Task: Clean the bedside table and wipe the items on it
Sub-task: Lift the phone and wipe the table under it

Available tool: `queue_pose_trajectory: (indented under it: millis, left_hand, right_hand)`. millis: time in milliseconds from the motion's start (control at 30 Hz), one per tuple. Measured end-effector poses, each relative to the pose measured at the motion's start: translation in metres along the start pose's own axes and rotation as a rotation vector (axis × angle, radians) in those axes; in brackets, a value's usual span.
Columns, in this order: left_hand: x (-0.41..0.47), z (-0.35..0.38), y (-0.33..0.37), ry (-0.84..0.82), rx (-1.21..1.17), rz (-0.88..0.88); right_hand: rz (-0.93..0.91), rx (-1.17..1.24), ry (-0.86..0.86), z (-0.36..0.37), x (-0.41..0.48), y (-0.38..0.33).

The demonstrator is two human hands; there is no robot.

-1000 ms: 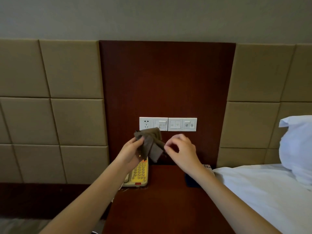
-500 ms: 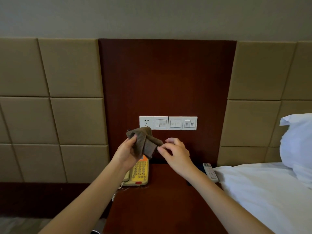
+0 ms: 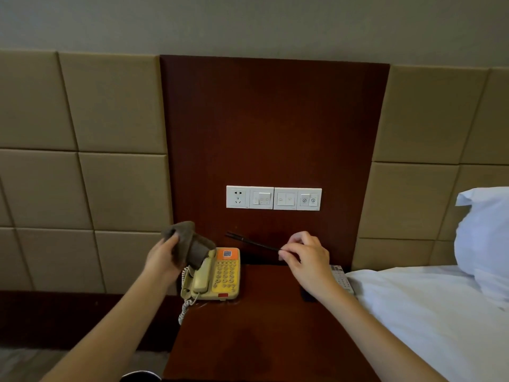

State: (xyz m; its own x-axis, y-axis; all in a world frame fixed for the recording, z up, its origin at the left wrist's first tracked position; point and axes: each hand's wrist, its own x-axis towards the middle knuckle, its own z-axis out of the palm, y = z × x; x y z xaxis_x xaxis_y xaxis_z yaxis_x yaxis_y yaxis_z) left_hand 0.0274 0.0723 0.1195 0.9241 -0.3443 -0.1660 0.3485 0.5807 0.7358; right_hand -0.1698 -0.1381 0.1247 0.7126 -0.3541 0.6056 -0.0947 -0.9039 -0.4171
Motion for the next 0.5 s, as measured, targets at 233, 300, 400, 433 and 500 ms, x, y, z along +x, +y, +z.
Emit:
queue_pose_trajectory:
  millis: [233, 300, 400, 433, 500]
  left_hand:
    - [-0.043, 0.042, -0.026, -0.382, 1.107, 0.425]
    - [-0.051, 0.053, -0.041, -0.507, 1.576, 0.728]
    - [-0.054, 0.059, -0.066, -0.659, 1.761, 0.884]
    - [-0.052, 0.059, -0.071, -0.666, 1.760, 0.890]
    - [-0.047, 0.057, -0.076, -0.638, 1.815, 0.923]
  right_hand:
    - [-0.034, -0.082, -0.145, 0.014, -0.001, -0.010]
    - [-0.022, -0.069, -0.143, 0.015, 0.002, -0.011]
    - [-0.041, -0.099, -0.176, 0.015, 0.001, -0.010]
    - [-0.043, -0.108, -0.194, 0.014, 0.001, -0.009]
    - [-0.033, -0.109, -0.230, 0.012, -0.002, -0.005]
